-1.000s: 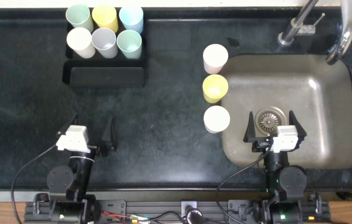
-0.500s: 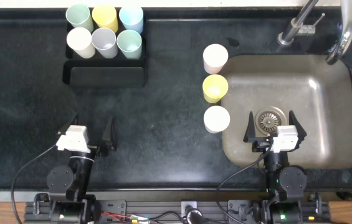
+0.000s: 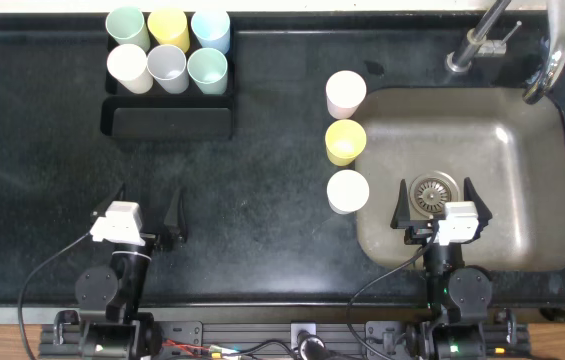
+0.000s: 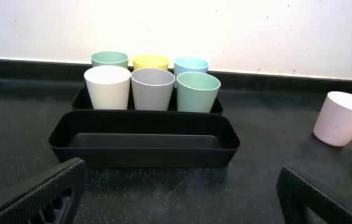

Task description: Store Cups

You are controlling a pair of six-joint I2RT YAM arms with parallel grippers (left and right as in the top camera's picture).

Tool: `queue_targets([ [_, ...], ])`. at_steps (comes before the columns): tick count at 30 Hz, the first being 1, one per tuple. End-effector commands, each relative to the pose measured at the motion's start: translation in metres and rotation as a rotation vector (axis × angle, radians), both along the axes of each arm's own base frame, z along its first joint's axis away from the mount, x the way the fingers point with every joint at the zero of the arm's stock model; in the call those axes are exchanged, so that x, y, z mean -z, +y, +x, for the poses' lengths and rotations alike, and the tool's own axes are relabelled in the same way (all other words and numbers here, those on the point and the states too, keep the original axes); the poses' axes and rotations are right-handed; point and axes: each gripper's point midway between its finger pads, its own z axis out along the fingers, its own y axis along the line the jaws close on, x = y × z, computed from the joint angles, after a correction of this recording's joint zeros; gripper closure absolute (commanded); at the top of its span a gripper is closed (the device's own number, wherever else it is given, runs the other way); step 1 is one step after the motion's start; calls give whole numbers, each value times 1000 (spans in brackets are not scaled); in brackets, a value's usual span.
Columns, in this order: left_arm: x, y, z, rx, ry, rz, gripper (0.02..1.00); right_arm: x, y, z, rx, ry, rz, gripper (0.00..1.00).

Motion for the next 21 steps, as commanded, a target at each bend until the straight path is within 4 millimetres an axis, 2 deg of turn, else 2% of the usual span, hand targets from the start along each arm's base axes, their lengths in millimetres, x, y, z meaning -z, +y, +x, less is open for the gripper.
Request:
queue_targets([
  [1,0,-3,-1,20,-7,12,20,3,0,0,0,-3,9,5],
  [9,-1,-4,-1,28,-6,7,40,3,0,0,0,-3,9,5],
  [10,-4,-4,-2,23,-2,-35,40,3,0,0,0,-3,9,3],
  [15,-42,-7,0,35,12,-113,18,3,0,0,0,-3,9,5],
  [18,-67,-16,19,79,133,-118,18,3,0,0,0,-3,9,3],
  [21,-97,-31,49,148,316,-136,18,3,0,0,0,-3,9,3],
])
